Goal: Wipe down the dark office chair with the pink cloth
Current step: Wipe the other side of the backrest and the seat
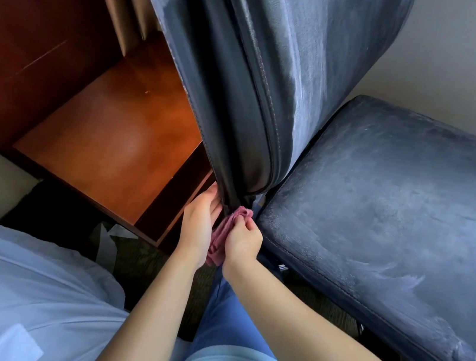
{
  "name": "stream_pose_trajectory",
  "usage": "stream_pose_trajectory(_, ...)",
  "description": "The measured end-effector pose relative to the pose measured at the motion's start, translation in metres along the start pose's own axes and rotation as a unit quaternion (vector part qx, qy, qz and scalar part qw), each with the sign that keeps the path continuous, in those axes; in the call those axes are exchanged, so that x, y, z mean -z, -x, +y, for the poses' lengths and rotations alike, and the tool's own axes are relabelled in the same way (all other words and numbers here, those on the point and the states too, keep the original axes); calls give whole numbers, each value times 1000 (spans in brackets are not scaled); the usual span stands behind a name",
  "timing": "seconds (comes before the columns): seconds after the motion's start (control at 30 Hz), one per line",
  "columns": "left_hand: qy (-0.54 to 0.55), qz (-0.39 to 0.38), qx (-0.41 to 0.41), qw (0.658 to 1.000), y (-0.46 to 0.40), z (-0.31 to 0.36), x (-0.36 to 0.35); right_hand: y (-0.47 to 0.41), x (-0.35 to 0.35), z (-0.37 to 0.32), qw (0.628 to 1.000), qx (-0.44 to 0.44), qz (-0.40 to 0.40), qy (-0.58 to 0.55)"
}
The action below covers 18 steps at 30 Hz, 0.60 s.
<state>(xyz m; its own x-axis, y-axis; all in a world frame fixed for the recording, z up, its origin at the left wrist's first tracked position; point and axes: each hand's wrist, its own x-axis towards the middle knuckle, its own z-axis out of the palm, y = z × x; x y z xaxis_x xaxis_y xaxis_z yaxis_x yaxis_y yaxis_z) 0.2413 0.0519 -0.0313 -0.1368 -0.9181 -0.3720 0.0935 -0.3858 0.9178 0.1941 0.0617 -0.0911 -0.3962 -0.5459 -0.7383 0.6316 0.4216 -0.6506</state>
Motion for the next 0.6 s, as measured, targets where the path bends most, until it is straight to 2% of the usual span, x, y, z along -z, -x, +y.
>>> stream_pose_trajectory(0.1, 5, 10, -1, 1000, 0, -2, -2, -6, -7, 0, 999, -1, 31, -13)
stream_pose_trajectory(0.2, 11, 15, -4, 1000, 1, -1, -4, -19, -9, -12, 996, -76, -2, -44)
stream_pose_trajectory(0.23, 12, 16, -5, 1000, 2, -1, -4, -28, -8, -16, 988, -124, 7, -88)
stream_pose_trajectory(0.27, 13, 16, -5, 1000, 2, 1, -5, -21, -8, -15, 988, -144, 57, -21)
stream_pose_trajectory(0.3, 15, 17, -4, 1000, 3, 2, -5, -22, -7, -9, 982, -63, 47, 169)
stream_pose_trajectory(0.33, 15, 18, -2, 1000, 3, 3, -5, -22, -8, -8, 965, -11, 39, 257)
stream_pose_trajectory(0.4, 7, 13, -2, 1000, 3, 5, -3, -15, -14, -11, 995, -46, 84, 1)
stream_pose_trajectory(0.43, 2, 8, -2, 1000, 2, 4, -2, -2, -12, -12, 994, -49, 83, -50)
stream_pose_trajectory(0.53, 3, -2, 1, 1000, 1, 0, 1, 14, -8, -10, 994, 72, 80, 23)
stream_pose_trajectory(0.6, 6, -4, -1, 1000, 0, -1, 1, 11, -5, -12, 995, 71, 75, -8)
